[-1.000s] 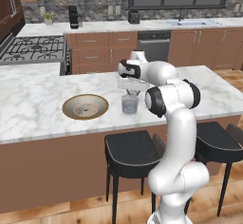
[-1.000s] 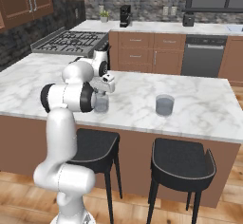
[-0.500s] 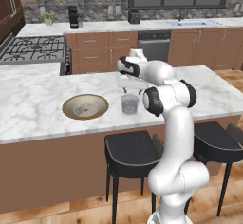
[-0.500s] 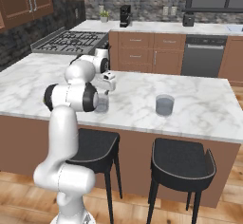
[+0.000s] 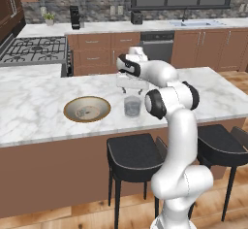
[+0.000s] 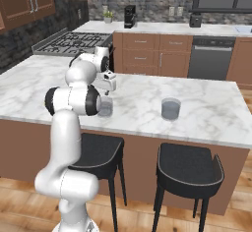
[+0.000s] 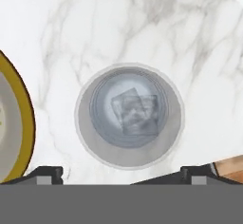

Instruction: There are four ice cubes in the ice bowl. Place two ice cubes in each glass of water.

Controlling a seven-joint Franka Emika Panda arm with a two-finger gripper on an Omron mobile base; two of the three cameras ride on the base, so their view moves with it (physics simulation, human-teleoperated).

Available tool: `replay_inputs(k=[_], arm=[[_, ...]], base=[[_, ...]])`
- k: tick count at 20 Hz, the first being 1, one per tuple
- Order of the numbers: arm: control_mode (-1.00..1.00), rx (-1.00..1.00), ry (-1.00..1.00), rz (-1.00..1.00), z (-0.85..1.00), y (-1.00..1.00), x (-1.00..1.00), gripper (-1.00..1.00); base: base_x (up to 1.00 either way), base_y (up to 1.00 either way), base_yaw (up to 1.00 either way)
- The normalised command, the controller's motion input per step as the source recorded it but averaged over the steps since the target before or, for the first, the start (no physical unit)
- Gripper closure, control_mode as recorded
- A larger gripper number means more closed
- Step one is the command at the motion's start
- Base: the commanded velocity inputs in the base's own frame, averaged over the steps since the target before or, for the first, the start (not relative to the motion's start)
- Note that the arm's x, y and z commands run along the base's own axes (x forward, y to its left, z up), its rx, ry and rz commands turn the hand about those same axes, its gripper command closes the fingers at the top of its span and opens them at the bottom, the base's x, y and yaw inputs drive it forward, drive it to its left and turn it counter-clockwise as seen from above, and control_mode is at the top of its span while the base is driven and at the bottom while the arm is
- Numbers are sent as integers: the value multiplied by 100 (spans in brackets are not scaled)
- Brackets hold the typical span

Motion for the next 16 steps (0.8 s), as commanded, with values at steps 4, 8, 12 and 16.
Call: replay_inputs(k=[4, 8, 12, 16], arm=[[-100, 0, 3, 1, 0, 48, -2, -100], [-100, 0, 5, 8, -3, 41, -22, -100], [-100, 0, 1, 9, -1, 47, -29, -100], [-100, -1, 0, 10, 0, 53, -35, -100]], base=[[0, 0, 0], [0, 0, 0], [0, 0, 0], [0, 0, 0]])
